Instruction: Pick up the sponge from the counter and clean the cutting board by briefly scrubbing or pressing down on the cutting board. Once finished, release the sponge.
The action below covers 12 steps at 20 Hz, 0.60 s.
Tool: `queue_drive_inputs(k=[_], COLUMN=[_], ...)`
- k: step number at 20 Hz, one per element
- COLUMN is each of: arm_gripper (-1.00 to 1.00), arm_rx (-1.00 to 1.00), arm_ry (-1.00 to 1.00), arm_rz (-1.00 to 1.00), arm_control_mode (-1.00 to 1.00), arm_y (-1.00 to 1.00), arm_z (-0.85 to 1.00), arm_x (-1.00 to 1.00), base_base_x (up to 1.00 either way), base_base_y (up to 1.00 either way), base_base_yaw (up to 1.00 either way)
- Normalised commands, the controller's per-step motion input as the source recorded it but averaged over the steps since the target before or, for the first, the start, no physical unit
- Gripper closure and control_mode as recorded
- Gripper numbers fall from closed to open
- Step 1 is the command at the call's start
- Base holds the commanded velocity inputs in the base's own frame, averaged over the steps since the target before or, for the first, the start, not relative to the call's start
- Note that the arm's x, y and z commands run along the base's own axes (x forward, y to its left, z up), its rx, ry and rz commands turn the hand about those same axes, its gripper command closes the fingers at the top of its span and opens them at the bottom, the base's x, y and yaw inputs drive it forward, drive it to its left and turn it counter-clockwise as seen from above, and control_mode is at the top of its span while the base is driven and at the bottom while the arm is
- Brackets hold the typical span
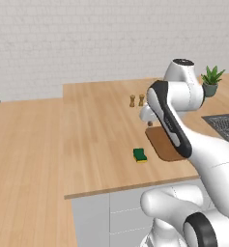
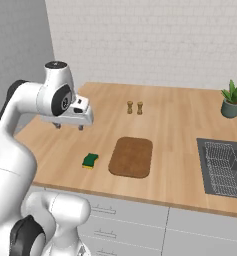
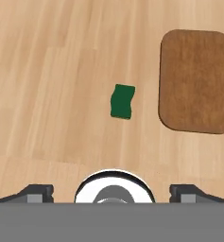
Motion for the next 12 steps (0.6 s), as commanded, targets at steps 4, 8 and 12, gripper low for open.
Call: queue_drive_inputs(k=[4, 8, 12], arm_gripper=[-1.00, -1.00, -1.00], arm_rx=[0.11, 0.03, -0.03], arm_ry=[0.03, 0.11, 0.16], arm_rz=[0.00, -0.01, -0.08], arm_control_mode=[-1.00, -1.00, -1.00], arm_y=[0.00, 0.00, 0.00], arm_z=[-0.65, -0.66, -0.50], arm_x=[0.02, 0.34, 0.44], base_base_x=[0.00, 0.00, 0.00], base_base_y=[0.00, 0.00, 0.00], base_base_yaw=[0.00, 0.00, 0.00])
